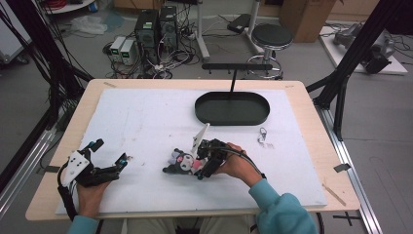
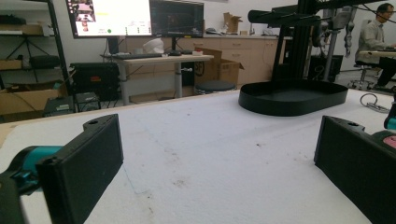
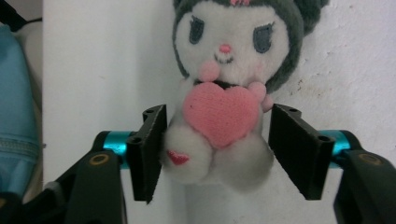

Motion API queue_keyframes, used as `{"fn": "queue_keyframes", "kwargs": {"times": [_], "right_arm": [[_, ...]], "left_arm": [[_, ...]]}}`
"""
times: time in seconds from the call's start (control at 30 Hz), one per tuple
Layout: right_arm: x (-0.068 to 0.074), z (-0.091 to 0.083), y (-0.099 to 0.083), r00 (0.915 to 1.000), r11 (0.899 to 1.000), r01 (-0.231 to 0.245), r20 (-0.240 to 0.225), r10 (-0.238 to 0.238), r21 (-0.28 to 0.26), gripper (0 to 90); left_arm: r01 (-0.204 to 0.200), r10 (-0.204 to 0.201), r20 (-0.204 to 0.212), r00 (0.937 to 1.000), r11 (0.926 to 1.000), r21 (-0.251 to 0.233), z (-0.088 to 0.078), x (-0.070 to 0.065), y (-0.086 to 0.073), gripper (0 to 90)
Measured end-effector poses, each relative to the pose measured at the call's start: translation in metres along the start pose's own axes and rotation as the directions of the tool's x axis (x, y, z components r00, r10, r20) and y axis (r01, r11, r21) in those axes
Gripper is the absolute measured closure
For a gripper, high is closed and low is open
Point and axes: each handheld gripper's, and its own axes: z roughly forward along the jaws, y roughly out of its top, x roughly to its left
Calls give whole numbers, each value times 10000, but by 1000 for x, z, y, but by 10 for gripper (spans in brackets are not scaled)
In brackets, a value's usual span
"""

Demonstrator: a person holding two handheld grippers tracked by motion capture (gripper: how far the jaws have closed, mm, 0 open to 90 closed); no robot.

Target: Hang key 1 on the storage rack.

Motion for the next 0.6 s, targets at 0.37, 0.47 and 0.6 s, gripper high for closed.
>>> {"fn": "queue_keyframes", "kwargs": {"times": [0.37, 0.47, 0.6], "right_arm": [[-3, -1, 1, 9984, 9985, -523, -182, 526, 157, 563], [-2, -2, 1, 9986, 9987, -494, -174, 497, 151, 566], [-4, -5, 0, 9986, 9986, -510, -156, 512, 139, 565]], "left_arm": [[0, 0, 1, 10000, 10000, 1, 0, 0, 0, 17], [-2, 2, 0, 10000, 10000, -2, 0, 0, 0, 17], [2, -2, 2, 10000, 10000, -4, 0, 0, 0, 17]]}}
